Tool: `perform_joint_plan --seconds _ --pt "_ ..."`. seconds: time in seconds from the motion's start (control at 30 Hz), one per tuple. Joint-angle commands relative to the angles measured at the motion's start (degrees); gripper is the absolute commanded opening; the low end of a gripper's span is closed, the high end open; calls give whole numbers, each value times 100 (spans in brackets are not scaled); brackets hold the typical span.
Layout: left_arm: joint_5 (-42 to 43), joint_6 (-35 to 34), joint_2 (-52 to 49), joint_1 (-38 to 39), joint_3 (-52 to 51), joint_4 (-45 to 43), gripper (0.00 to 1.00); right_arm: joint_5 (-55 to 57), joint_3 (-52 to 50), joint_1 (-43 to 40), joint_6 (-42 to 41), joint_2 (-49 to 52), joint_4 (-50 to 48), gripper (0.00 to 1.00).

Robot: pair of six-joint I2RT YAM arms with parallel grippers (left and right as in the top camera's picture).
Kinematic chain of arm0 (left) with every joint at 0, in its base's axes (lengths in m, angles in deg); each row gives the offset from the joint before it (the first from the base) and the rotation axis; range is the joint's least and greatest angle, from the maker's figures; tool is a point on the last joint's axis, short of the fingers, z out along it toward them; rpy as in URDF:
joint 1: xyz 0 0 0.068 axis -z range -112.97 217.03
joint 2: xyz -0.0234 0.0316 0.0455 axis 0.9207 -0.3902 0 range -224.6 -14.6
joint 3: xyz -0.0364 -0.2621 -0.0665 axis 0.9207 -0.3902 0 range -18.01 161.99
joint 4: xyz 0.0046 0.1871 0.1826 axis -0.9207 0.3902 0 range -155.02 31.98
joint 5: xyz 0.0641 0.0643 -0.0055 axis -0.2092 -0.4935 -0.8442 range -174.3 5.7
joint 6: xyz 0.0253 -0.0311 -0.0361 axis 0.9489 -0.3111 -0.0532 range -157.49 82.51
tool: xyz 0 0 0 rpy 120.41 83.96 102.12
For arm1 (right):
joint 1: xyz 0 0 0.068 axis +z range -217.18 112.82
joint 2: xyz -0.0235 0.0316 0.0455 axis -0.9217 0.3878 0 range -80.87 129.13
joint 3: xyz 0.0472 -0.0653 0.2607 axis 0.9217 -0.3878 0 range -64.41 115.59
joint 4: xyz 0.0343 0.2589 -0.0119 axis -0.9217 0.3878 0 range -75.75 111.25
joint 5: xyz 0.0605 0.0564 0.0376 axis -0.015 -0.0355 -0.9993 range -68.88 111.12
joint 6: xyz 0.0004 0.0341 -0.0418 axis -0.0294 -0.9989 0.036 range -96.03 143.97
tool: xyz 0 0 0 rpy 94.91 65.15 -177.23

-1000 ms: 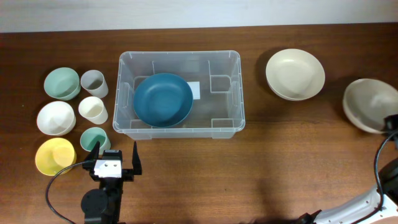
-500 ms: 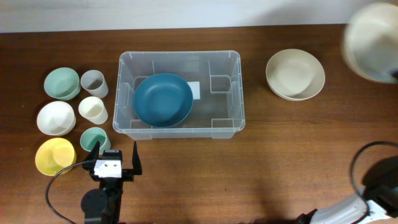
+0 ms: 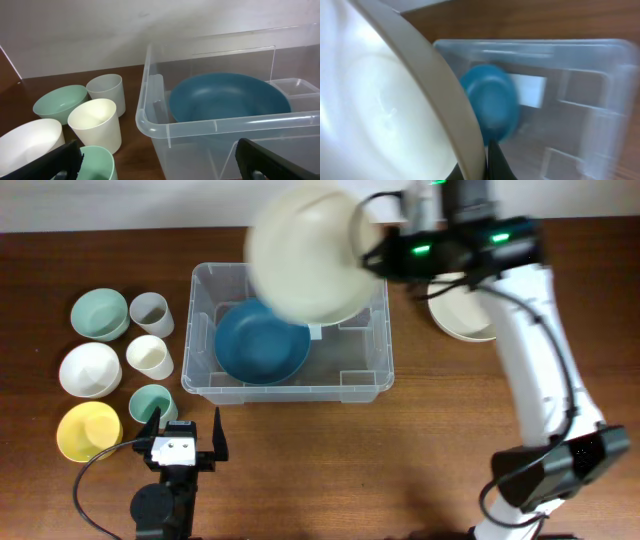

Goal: Pack container
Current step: 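Lift the cream bowl and carry it over the bin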

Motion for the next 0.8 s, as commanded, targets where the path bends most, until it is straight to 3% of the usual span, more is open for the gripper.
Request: perform_joint_plan --seconds 0.0,0.27,0.77 --pt "-37 -52 0 -35 -22 26 100 916 76 669 -457 229 -153 4" --pt "-37 -52 0 -35 -22 24 100 1836 76 1537 -828 905 -466 4" --pt "-37 -52 0 -35 -22 26 100 1888 70 1464 -1152 2031 -568 4"
